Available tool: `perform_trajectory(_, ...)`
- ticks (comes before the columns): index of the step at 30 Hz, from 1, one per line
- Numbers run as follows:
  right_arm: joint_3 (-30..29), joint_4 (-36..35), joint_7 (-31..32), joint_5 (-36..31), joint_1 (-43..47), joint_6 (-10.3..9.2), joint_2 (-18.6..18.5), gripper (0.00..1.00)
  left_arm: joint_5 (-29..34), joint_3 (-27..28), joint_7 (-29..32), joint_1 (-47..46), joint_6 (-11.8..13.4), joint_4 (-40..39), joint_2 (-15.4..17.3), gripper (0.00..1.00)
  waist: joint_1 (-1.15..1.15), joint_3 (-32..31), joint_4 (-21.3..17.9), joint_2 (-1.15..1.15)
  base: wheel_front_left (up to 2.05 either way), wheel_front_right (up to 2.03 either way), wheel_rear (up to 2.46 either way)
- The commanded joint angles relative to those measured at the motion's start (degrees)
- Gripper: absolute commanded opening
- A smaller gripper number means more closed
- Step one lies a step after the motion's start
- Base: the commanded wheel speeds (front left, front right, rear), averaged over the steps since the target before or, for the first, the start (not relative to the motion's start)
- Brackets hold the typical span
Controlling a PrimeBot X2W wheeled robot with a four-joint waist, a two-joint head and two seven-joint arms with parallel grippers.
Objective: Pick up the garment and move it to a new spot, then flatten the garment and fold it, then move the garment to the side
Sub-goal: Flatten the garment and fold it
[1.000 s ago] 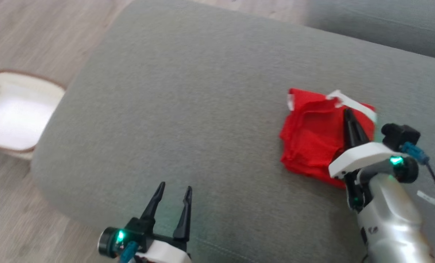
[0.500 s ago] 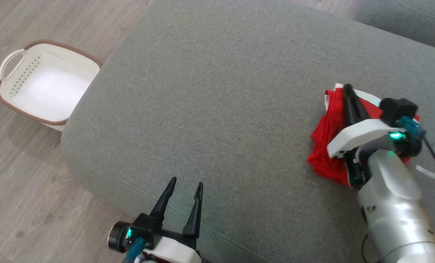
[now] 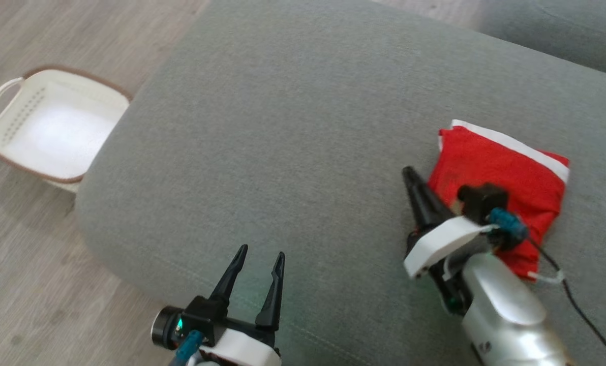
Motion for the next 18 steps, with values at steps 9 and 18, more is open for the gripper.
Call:
perform_trajectory(9,5.36,-8.58,-0.66,5.44,2.36,-0.04,0.66,0.29,1.77,4.2,-0.31,-1.77,-0.3,-1.64,0.2,1.0,0.01,-3.88,-9.01,0.0,0.0,0.0,0.0)
perform_trajectory(18,-5.48,-12.58,-0.66,1.08,7.05,-0.04,0.66,1.0,3.71,8.69,-0.31,-1.28,0.48,-1.25,0.2,1.0,0.01,-8.28,-18.77,0.0,0.0,0.0,0.0)
